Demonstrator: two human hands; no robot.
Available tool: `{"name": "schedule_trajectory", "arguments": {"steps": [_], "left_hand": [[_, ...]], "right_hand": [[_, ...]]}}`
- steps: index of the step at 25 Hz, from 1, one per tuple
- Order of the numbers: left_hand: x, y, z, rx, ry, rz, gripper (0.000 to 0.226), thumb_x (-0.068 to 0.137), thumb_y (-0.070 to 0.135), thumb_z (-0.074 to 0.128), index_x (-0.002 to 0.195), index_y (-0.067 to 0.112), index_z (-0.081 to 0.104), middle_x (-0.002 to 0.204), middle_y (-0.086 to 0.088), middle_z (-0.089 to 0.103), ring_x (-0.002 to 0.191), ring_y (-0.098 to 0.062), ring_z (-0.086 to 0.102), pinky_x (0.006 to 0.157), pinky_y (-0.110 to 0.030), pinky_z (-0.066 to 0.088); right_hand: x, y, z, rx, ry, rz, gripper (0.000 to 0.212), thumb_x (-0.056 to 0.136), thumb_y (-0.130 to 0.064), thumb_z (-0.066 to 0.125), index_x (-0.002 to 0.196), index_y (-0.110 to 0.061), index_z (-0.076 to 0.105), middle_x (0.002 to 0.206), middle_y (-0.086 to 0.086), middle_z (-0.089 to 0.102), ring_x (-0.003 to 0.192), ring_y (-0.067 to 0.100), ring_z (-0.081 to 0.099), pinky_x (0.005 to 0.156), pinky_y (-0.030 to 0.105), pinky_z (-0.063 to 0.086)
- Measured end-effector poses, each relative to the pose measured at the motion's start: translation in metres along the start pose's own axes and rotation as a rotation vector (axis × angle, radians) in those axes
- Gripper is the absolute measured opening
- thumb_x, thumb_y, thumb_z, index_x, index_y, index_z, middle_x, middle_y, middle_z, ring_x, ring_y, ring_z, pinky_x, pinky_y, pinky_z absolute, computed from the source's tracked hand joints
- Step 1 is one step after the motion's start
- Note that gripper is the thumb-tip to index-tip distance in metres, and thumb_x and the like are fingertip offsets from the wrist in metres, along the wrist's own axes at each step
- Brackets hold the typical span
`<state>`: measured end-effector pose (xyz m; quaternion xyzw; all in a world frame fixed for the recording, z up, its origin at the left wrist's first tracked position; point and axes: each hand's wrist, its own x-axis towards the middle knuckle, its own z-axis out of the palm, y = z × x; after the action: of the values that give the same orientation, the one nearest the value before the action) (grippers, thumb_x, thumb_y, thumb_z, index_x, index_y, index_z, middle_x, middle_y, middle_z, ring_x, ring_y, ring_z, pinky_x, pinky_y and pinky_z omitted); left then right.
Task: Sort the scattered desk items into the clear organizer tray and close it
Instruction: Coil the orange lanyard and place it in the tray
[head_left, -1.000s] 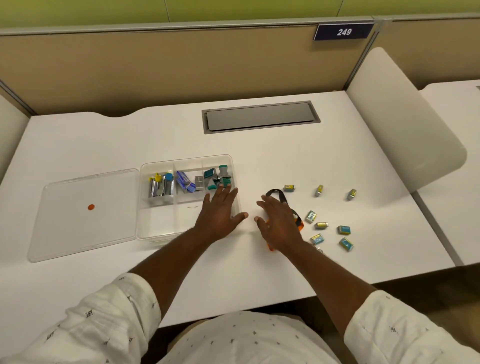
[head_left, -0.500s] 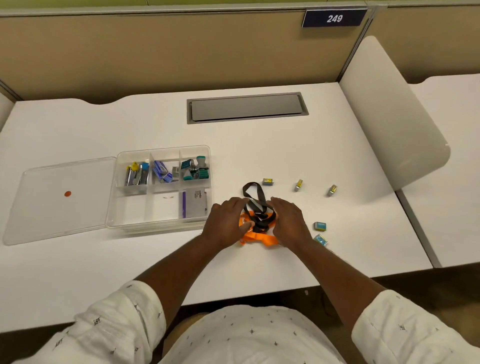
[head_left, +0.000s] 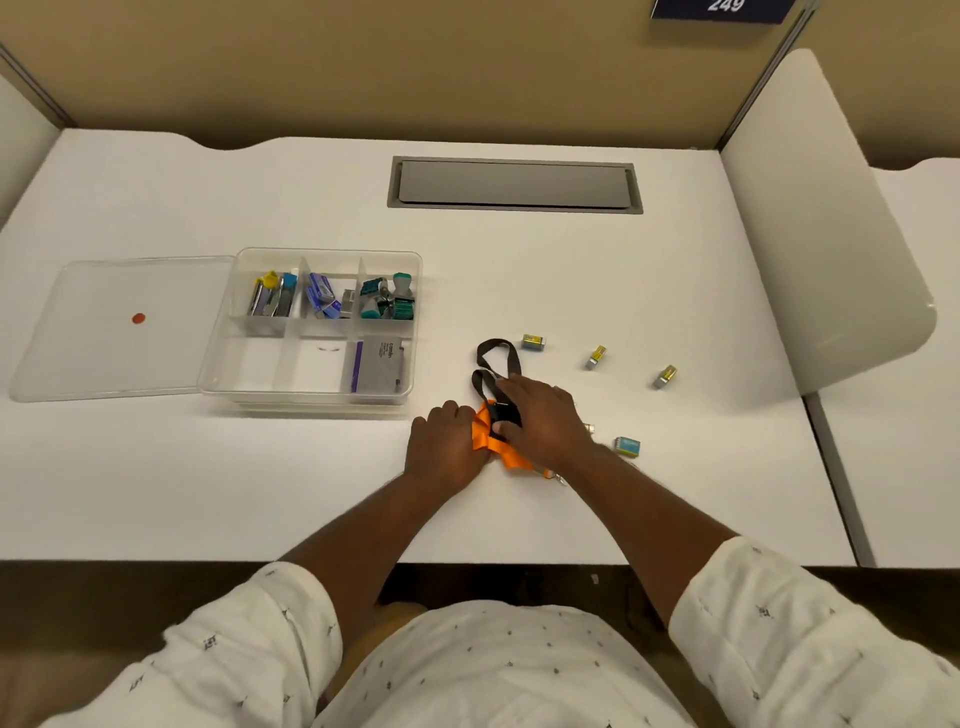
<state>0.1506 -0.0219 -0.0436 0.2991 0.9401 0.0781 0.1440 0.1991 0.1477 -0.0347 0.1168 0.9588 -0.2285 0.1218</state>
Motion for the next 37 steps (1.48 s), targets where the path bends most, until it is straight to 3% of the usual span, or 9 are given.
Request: {"name": "schedule_trajectory", "arguments": {"steps": [3,8,13,17,20,22,25,29,37], "left_hand": [[0.0,0.002,0.003,-0.018,0.002,-0.029,0.045,0.087,0.054,0.057,0.113,0.017,0.06,0.106,-0.005,0.059,0.098,-0.029,0.058,0.08,-0.04,0.041],[0.0,0.01,0.003,-0.048,-0.016,-0.05,0.054,0.089,0.048,0.056,0.137,0.025,0.048,0.113,-0.004,0.059,0.105,-0.027,0.057,0.083,-0.039,0.039],[0.0,0.012,0.001,-0.097,-0.03,-0.042,0.062,0.088,0.041,0.054,0.146,0.028,0.037,0.125,-0.004,0.056,0.112,-0.028,0.055,0.09,-0.041,0.041],[0.002,0.02,-0.002,-0.17,-0.078,-0.074,0.08,0.083,0.063,0.052,0.151,0.033,0.025,0.151,-0.001,0.037,0.133,-0.026,0.042,0.103,-0.045,0.038],[0.005,0.029,-0.003,-0.088,-0.143,-0.05,0.098,0.072,0.082,0.053,0.153,0.038,0.018,0.157,-0.002,0.028,0.138,-0.027,0.034,0.106,-0.048,0.036],[0.008,0.031,0.0,0.004,-0.157,0.011,0.093,0.076,0.075,0.058,0.152,0.037,0.021,0.153,-0.004,0.032,0.134,-0.027,0.037,0.102,-0.045,0.04],[0.011,0.029,0.001,-0.012,-0.116,0.057,0.069,0.085,0.054,0.065,0.145,0.029,0.042,0.138,-0.005,0.048,0.121,-0.025,0.048,0.093,-0.039,0.046],[0.015,0.024,-0.004,-0.127,-0.077,0.069,0.028,0.093,0.022,0.057,0.119,0.02,0.067,0.109,-0.006,0.06,0.1,-0.027,0.06,0.078,-0.033,0.048],[0.013,0.0,-0.039,-0.405,-0.043,-0.082,0.022,0.091,0.012,0.062,0.107,0.018,0.075,0.106,-0.002,0.071,0.095,-0.018,0.063,0.086,-0.027,0.049]], "right_hand": [[0.003,-0.001,0.004,-0.129,-0.023,-0.035,0.055,0.085,-0.035,0.061,0.139,-0.028,0.051,0.143,-0.001,0.05,0.125,0.027,0.049,0.097,0.044,0.036],[0.002,0.002,0.002,-0.061,0.088,-0.052,0.031,0.091,-0.024,0.056,0.119,-0.021,0.068,0.109,0.007,0.066,0.097,0.03,0.062,0.081,0.039,0.044],[-0.002,0.01,-0.018,0.268,0.291,0.097,0.034,0.093,-0.007,0.049,0.119,-0.018,0.068,0.116,0.004,0.068,0.103,0.023,0.062,0.087,0.036,0.049],[-0.001,0.017,-0.036,0.35,0.398,0.137,0.031,0.094,-0.005,0.05,0.116,-0.018,0.068,0.116,0.0,0.069,0.103,0.019,0.064,0.087,0.031,0.05],[-0.002,0.021,-0.039,0.375,0.409,0.152,0.03,0.094,-0.006,0.052,0.115,-0.019,0.068,0.116,0.0,0.07,0.103,0.019,0.064,0.089,0.035,0.053],[-0.005,0.023,-0.036,0.362,0.398,0.161,0.029,0.095,-0.006,0.052,0.116,-0.019,0.068,0.116,0.0,0.07,0.104,0.019,0.064,0.089,0.034,0.052],[-0.012,0.024,-0.03,0.344,0.375,0.162,0.029,0.095,-0.007,0.052,0.116,-0.02,0.068,0.116,0.0,0.069,0.103,0.018,0.063,0.088,0.03,0.05],[-0.016,0.021,-0.026,0.358,0.352,0.166,0.031,0.095,-0.006,0.052,0.117,-0.021,0.068,0.117,-0.001,0.069,0.103,0.017,0.063,0.09,0.029,0.049],[-0.004,-0.018,-0.026,0.481,0.424,0.115,0.032,0.092,-0.006,0.053,0.114,-0.024,0.07,0.107,-0.005,0.071,0.091,0.011,0.063,0.08,0.024,0.05]]}}
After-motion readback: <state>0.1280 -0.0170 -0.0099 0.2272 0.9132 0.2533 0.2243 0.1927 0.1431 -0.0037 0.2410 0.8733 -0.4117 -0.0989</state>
